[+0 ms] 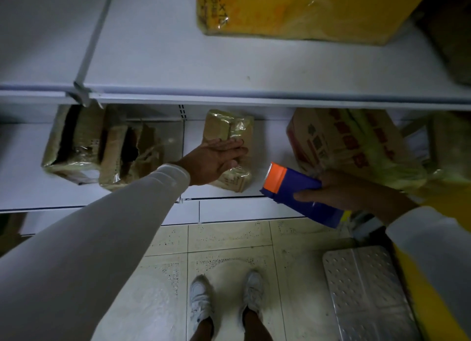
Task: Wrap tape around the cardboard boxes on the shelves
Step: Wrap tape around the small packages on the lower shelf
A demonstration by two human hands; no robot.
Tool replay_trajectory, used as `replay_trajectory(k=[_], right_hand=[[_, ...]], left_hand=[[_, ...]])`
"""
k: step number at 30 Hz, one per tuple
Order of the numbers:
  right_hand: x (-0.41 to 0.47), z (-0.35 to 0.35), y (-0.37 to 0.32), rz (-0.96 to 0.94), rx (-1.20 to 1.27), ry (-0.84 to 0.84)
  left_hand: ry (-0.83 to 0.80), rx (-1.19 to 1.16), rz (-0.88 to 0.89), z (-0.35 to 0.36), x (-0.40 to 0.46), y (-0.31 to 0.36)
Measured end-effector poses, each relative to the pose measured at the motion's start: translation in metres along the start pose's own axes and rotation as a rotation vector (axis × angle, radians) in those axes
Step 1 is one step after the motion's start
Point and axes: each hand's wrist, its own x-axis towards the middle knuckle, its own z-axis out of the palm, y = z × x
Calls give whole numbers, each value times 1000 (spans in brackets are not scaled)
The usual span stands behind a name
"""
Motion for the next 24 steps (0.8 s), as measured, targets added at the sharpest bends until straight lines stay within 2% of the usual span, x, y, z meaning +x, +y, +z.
replay_trajectory(k=[6, 10, 11, 13, 17, 20, 24], right_hand=[[35, 25, -27, 71, -106, 126], [33, 33, -17, 162, -425, 217], [29, 38, -9, 212, -431, 199], [22, 49, 3, 261, -319, 163], [18, 66, 12, 203, 52, 191], [18, 73, 18, 162, 111, 165], [16, 72, 25, 135, 180, 183]], left_hand=[[-40, 37, -38, 5, 2, -3], [18, 2, -7, 4, -2, -3], [61, 8, 20, 6, -4, -4], [139, 65, 23, 9, -5, -4], [168, 177, -208, 13, 13, 33], [67, 291, -360, 26, 21, 48], [110, 376, -371, 36, 22, 46]])
